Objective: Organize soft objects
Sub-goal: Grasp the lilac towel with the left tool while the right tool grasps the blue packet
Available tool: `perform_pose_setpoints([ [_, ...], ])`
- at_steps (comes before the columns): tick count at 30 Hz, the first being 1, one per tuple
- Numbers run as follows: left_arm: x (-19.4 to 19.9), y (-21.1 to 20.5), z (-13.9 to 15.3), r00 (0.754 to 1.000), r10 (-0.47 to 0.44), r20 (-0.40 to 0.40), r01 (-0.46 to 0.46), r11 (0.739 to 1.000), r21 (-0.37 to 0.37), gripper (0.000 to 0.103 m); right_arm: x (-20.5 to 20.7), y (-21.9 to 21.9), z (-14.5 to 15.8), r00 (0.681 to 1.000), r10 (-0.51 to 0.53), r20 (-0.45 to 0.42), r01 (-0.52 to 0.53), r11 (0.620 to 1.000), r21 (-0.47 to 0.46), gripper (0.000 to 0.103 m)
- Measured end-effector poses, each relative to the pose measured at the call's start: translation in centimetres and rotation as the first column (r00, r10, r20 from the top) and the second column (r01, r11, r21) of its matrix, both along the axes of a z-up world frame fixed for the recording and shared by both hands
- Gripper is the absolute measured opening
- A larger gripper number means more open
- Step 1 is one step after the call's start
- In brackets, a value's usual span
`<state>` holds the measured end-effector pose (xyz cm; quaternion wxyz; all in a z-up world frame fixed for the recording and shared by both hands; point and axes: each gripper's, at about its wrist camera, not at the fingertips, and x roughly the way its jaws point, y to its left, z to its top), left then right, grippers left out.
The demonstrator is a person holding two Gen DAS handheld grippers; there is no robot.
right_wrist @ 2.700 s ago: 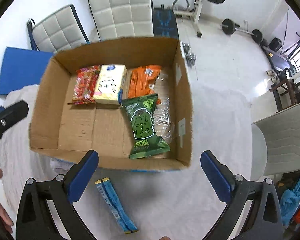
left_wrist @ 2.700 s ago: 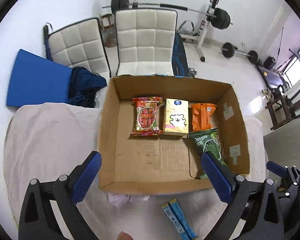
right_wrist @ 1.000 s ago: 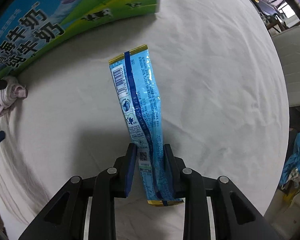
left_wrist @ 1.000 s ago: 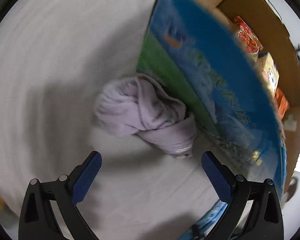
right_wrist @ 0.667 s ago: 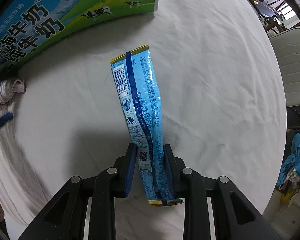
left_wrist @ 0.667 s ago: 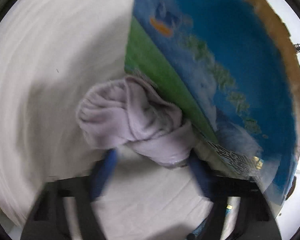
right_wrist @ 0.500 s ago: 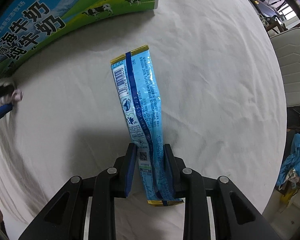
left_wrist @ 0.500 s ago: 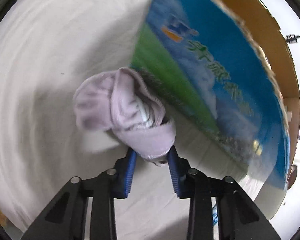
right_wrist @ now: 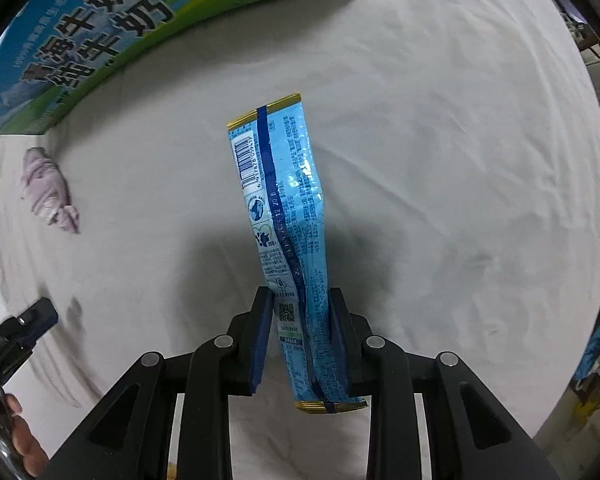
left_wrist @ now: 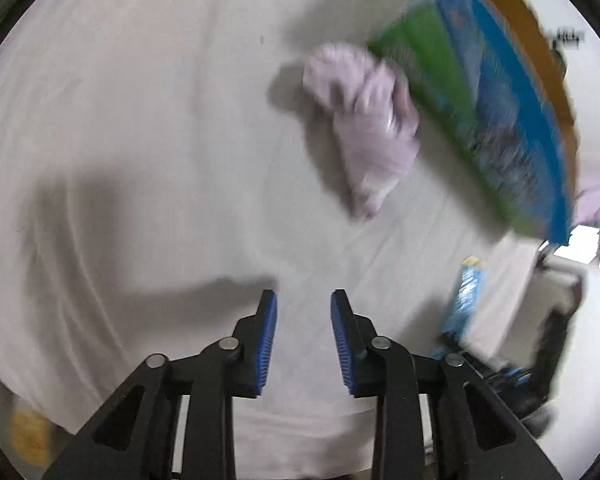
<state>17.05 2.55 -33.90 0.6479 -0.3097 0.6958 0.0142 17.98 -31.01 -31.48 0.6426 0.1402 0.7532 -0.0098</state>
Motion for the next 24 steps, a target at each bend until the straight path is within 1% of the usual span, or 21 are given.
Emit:
perform_pose_setpoints([
  [1,0.6,0.0,0.3,1.0,0.028,0.012,-0.028,1.0,0.004,0.044,0.1,0.1,0.0,1.0,0.007,-0.002,-0.007,1.0,-0.001,0.03],
  [2,1.3,0.3,0.5,0.998,0.057,0.025,-0.057,0.998,0.007,0.05,0.2,0.2,0.0,1.0,0.011,-0.006,-0.011,1.0,-0.003,0.031],
  [3,2.1,0.2,0.7,0.996,0.082,0.041,-0.082,0.997,0.006,0.052,0.3,0.3,-0.1,1.0,0.013,-0.012,-0.013,1.0,-0.002,0.031],
  [4,3.3,0.1,0.7,0.993,0.106,0.058,-0.107,0.994,0.003,0.056,0.3,0.3,-0.2,1.0,0.014,-0.016,-0.013,1.0,0.001,0.031],
  [6,4.9,-0.2,0.6,0.989,0.136,0.065,-0.137,0.991,0.012,0.058,0.1,0.1,-0.2,1.0,0.011,-0.028,-0.011,1.0,0.001,0.031],
  [7,5.9,-0.3,0.3,0.986,0.149,0.069,-0.151,0.988,0.014,0.058,0.2,0.2,-0.3,0.999,0.013,-0.034,-0.013,1.0,0.001,0.034],
  [8,6.6,-0.3,0.2,0.986,0.156,0.065,-0.158,0.987,0.03,0.058,0.2,0.3,-0.4,0.999,0.016,-0.039,-0.016,1.0,0.007,0.04],
  [9,7.2,0.0,0.2,0.986,0.156,0.058,-0.159,0.986,0.04,0.058,0.2,0.5,-0.5,0.999,0.017,-0.046,-0.016,1.0,0.012,0.044],
  [10,8.2,-0.5,-0.5,0.988,0.146,0.043,-0.148,0.988,0.05,0.059,0.1,0.5,-0.6,0.999,0.013,-0.052,-0.013,1.0,0.015,0.048],
  [11,8.9,-1.1,-1.3,0.992,0.122,0.015,-0.123,0.99,0.073,0.059,0.1,0.6,-0.8,0.998,0.013,-0.055,-0.013,1.0,0.015,0.05],
  [12,9.4,-0.7,-1.7,0.995,0.101,-0.011,-0.099,0.991,0.09,0.059,0.1,0.7,-1.0,0.998,0.015,-0.063,-0.014,1.0,0.011,0.05],
  [13,9.9,-1.3,-2.5,0.997,0.064,-0.043,-0.059,0.992,0.111,0.059,0.0,0.7,-1.1,0.998,0.014,-0.066,-0.014,1.0,0.0,0.05],
  [15,10.2,-2.7,-3.3,0.999,-0.004,-0.051,0.012,0.989,0.148,0.058,-0.1,1.1,-1.2,0.997,0.033,-0.065,-0.035,0.999,-0.031,0.048],
  [16,10.2,-3.7,-3.3,0.998,-0.06,-0.034,0.066,0.979,0.191,0.052,-0.2,1.2,-1.2,0.997,0.036,-0.066,-0.039,0.998,-0.05,0.04],
  [17,10.1,-4.8,-2.9,0.992,-0.125,0.0,0.122,0.966,0.23,0.038,-0.5,1.2,-1.2,0.997,0.037,-0.068,-0.042,0.997,-0.061,0.034],
  [18,9.8,-5.9,-2.6,0.982,-0.188,0.007,0.18,0.948,0.263,0.038,-0.7,1.3,-1.3,0.997,0.043,-0.068,-0.047,0.997,-0.054,0.032],
  [19,9.1,-7.2,-2.3,0.966,-0.257,0.0,0.245,0.921,0.302,0.038,-0.8,1.3,-1.3,0.996,0.043,-0.073,-0.046,0.998,-0.039,0.03],
  [20,8.1,-8.6,-2.0,0.946,-0.323,-0.006,0.308,0.895,0.322,0.038,-1.2,0.9,-1.4,0.996,0.039,-0.08,-0.041,0.999,-0.022,0.029],
  [22,5.9,-11.1,-1.9,0.911,-0.411,-0.03,0.397,0.858,0.326,0.038,-2.0,0.1,-1.5,0.994,0.026,-0.104,-0.023,0.999,0.023,0.028],
  [24,3.2,-13.1,-1.8,0.877,-0.478,-0.049,0.467,0.825,0.319,0.038,-2.2,-0.2,-1.5,0.994,0.027,-0.109,-0.024,0.999,0.034,0.027],
])
